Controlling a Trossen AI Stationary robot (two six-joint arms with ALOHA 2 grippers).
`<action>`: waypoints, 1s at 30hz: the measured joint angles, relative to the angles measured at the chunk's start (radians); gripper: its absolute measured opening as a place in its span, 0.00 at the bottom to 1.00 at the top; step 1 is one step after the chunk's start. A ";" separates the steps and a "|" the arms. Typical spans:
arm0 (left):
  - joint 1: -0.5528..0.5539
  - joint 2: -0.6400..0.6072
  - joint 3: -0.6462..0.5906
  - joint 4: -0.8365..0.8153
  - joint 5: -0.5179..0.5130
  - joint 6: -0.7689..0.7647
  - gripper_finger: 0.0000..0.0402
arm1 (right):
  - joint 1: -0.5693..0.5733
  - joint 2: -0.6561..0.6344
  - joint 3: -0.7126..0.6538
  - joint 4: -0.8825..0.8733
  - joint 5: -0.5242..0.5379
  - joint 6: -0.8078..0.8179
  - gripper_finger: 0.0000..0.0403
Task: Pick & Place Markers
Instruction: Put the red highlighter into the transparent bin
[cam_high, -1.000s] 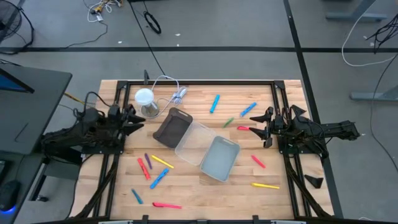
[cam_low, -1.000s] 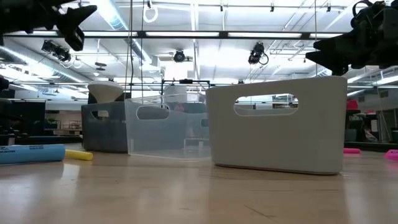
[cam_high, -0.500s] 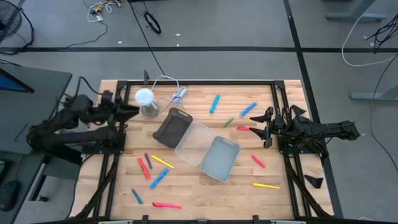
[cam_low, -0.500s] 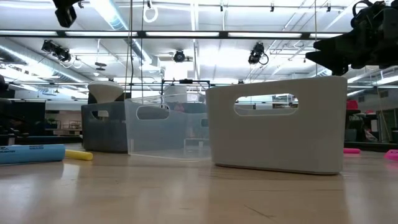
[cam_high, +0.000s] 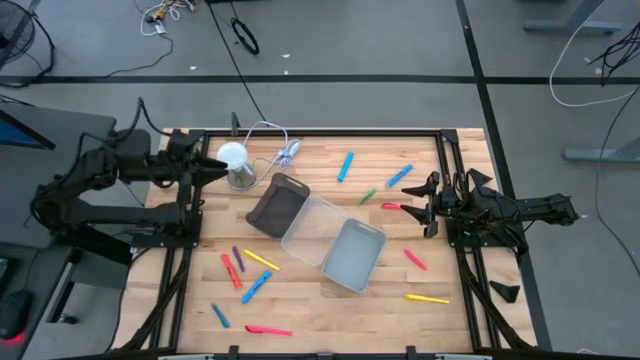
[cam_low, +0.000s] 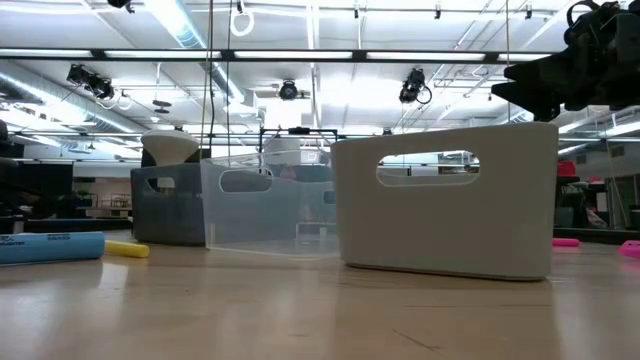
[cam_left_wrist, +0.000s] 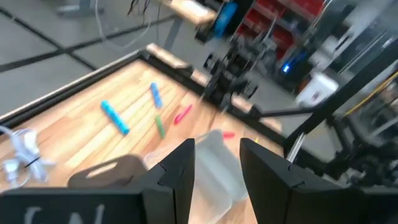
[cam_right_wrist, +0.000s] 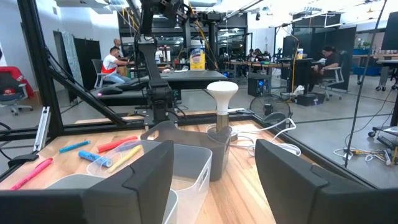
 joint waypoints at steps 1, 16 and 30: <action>0.000 0.018 0.023 -0.031 0.000 0.012 0.33 | 0.000 0.000 0.000 0.000 0.000 0.000 0.57; -0.001 0.205 0.147 -0.375 0.191 0.209 0.33 | 0.000 0.000 0.000 0.000 0.000 0.000 0.57; -0.164 0.289 0.147 -0.449 0.166 0.155 0.33 | 0.000 0.000 0.000 0.000 0.000 0.000 0.57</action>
